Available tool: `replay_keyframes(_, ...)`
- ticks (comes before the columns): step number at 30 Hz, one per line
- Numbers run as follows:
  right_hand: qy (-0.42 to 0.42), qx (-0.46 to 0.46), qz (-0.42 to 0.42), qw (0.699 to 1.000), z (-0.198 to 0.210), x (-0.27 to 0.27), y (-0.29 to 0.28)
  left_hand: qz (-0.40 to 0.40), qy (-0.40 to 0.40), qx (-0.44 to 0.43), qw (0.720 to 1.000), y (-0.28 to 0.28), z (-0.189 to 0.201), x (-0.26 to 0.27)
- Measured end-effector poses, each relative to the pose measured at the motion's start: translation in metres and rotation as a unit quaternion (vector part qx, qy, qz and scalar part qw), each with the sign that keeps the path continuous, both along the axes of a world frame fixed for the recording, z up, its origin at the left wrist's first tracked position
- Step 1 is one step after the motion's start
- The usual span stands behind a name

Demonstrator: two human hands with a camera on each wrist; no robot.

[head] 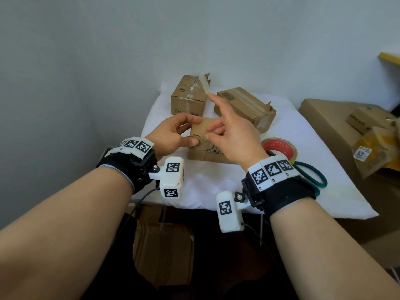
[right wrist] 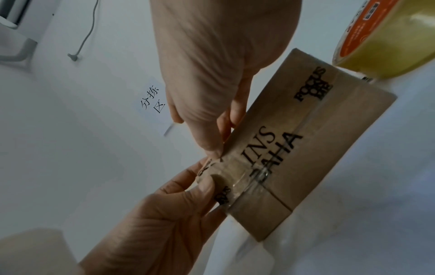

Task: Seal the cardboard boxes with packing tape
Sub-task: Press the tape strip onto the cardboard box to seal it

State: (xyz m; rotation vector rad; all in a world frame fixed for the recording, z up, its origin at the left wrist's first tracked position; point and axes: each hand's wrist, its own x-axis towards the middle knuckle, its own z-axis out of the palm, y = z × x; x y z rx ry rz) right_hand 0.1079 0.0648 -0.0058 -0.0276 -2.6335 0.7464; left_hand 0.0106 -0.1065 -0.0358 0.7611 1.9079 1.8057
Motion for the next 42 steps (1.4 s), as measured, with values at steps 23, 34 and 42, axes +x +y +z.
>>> replay_keyframes(23, -0.012, 0.049, -0.06, 0.997, -0.002, -0.007, -0.003, 0.086, 0.008, -0.021, 0.996, -0.005, 0.0, 0.002)
replay_keyframes(34, -0.016, 0.047, -0.077, 0.996, -0.002, -0.008, -0.006, 0.065, 0.013, -0.035, 0.997, -0.007, 0.008, 0.005)
replay_keyframes(42, -0.015, 0.047, -0.071, 0.996, -0.003, -0.007, -0.005, 0.063, 0.002, -0.033, 0.997, -0.006, 0.006, 0.006)
